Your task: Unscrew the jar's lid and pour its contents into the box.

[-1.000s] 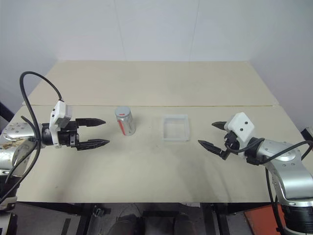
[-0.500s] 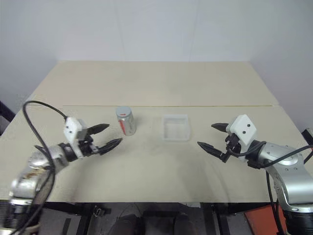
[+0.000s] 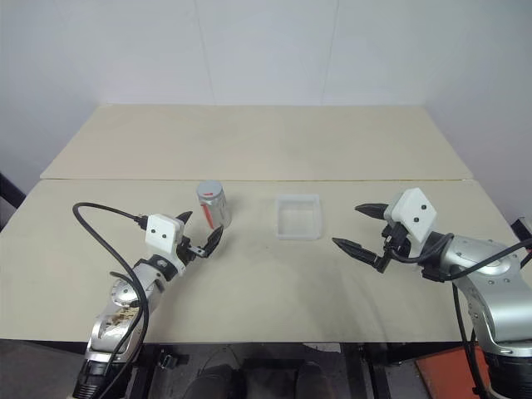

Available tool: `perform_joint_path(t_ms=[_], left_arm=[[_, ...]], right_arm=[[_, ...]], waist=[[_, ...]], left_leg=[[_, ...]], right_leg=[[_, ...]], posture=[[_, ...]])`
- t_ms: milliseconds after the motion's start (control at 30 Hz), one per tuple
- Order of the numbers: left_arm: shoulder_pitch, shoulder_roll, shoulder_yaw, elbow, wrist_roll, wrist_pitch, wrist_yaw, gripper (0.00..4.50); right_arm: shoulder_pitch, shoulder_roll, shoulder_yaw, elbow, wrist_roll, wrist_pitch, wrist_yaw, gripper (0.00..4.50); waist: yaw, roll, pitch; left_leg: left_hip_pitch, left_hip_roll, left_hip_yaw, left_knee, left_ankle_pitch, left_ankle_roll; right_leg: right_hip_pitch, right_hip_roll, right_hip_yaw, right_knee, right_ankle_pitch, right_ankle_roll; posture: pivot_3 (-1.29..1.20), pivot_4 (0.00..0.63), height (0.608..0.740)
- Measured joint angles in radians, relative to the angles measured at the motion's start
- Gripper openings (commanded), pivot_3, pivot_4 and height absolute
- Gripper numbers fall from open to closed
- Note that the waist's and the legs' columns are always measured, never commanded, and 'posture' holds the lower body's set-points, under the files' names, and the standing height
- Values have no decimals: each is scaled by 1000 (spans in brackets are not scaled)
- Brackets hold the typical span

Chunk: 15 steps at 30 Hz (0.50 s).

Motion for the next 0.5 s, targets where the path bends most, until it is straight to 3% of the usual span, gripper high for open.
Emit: perform_joint_path(t_ms=[500], left_arm=[[-124,-35,-18,187,37,-103,34,4464]], right_arm=[[-7,-19,0,3,1,0,22,4500]], waist=[[3,0,0]], left_leg=[[-1,0,0,0,0,0]], right_leg=[[0,0,0,0,0,0]], posture=[[0,150,740]])
